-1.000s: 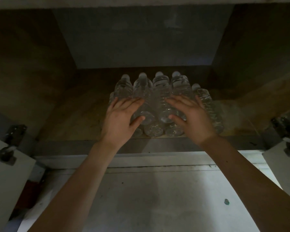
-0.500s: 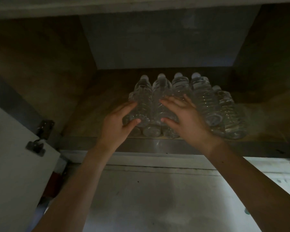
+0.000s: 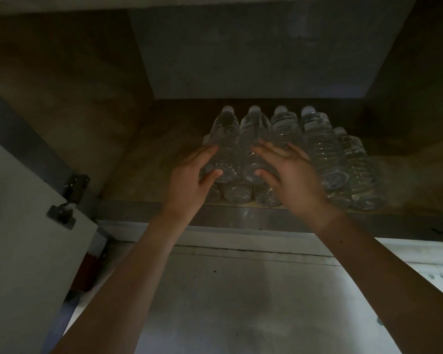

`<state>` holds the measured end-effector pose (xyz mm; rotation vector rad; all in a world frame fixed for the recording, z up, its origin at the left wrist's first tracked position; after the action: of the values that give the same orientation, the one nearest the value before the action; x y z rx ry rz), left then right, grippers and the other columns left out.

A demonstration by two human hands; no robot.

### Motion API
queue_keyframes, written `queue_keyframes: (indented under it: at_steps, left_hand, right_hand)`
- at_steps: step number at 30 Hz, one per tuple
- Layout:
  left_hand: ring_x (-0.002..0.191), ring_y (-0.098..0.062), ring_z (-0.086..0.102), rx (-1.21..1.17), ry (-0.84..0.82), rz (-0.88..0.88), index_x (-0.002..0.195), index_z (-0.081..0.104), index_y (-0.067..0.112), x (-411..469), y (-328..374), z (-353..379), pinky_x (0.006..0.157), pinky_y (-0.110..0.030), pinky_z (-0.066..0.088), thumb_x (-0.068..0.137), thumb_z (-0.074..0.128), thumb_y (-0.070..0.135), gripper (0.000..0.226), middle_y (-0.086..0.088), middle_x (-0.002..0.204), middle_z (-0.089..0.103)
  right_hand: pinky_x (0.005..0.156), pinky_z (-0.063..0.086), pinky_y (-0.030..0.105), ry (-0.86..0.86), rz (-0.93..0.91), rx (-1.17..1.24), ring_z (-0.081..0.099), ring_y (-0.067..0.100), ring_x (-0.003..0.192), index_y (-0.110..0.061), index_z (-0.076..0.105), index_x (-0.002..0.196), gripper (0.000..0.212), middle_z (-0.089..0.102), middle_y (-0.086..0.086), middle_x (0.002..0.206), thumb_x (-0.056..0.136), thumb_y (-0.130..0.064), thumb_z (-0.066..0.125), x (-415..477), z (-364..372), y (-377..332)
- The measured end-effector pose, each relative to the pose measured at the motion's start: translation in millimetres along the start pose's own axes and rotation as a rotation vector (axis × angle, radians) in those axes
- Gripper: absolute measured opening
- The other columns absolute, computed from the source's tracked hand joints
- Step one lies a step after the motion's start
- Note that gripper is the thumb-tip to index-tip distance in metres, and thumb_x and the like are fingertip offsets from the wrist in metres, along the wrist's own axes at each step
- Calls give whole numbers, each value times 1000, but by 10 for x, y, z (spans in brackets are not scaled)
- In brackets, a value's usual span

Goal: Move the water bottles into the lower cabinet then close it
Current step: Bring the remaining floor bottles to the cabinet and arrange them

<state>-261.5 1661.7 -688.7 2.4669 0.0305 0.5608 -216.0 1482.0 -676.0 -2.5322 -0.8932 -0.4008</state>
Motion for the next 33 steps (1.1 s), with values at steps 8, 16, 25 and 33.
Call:
queue_keyframes:
  at_steps: [8,16,25,33]
  left_hand:
    - [132,-11,47,-43,-5,-3,142,50,20,-39,33,9,106,-19,35,93,64,22,51,2,146,51]
    - [134,-12,45,-13,6,16,144,47,21,-58,60,24,110,-30,40,95,62,24,51,2,147,49]
    - [142,-22,34,173,131,256,141,49,9,-242,442,137,120,-37,21,80,77,35,72,-6,147,47]
    - [144,-25,32,377,99,264,146,40,14,-206,602,494,120,-53,14,73,72,62,93,-3,148,46]
  right_hand:
    - [118,19,37,4,18,38,48,17,135,-23,53,141,48,48,-1,150,94,-27,63,1,-8,19]
    - [116,14,31,7,5,57,47,18,135,-23,53,140,49,49,0,149,93,-27,65,-13,-14,38]
    - [120,11,38,67,47,-51,35,25,143,-11,45,145,69,47,9,149,84,-23,75,-382,-151,280]
    - [119,8,36,97,25,-159,46,24,135,-18,47,144,68,49,2,149,82,-22,76,-469,-201,419]
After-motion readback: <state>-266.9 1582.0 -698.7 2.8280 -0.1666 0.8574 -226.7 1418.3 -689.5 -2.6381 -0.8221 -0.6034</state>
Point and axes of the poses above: each hand's wrist, its own x-axis towards the middle knuckle, its own z-axis out of the palm, y = z × x, the point moved 8 cm from there along x, towards the middle knuckle
